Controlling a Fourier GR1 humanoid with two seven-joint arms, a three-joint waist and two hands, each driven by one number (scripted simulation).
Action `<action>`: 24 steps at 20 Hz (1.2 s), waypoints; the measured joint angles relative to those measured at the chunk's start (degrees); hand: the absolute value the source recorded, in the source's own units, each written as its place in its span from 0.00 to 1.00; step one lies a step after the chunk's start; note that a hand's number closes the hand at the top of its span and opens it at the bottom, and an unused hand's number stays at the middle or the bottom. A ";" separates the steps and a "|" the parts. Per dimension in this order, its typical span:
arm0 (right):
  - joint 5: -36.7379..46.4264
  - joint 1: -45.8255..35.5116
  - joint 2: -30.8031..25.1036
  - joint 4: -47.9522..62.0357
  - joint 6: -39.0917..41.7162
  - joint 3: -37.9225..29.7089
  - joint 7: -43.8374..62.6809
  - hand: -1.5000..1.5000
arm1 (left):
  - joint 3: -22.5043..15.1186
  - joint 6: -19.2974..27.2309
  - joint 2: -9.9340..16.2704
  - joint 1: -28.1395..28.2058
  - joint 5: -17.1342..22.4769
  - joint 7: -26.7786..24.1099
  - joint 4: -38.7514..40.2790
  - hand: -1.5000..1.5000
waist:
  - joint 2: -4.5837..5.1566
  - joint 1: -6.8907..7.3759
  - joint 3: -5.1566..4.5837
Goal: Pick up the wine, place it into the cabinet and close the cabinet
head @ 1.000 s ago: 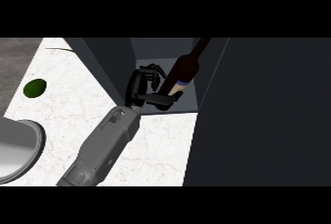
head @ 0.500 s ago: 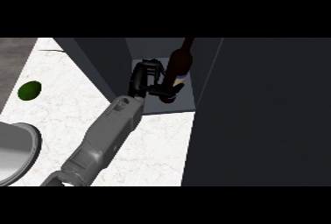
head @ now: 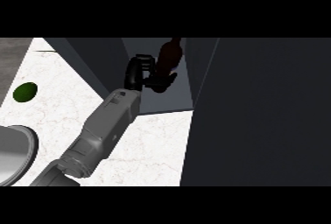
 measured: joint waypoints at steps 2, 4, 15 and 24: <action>-0.14 0.25 -0.14 -0.06 0.27 -0.30 -0.54 0.00 | 0.64 0.67 -0.22 -0.65 0.10 -0.95 1.30 1.00 | 0.10 -0.23 0.00; -0.28 0.89 -0.27 0.00 0.69 -0.22 -1.37 0.00 | 1.04 0.44 0.66 -1.20 -0.08 -1.83 2.56 1.00 | 0.21 -0.39 0.02; -0.83 2.22 -0.14 0.32 2.38 0.52 -4.33 0.00 | 1.08 5.86 2.49 -4.95 -2.47 -5.19 8.18 0.00 | 0.68 -1.49 -0.03; -1.04 2.34 -0.01 0.48 3.25 1.25 -5.54 0.00 | 2.05 6.31 3.29 -6.88 -2.42 -6.08 9.74 0.00 | 0.87 -1.67 -0.11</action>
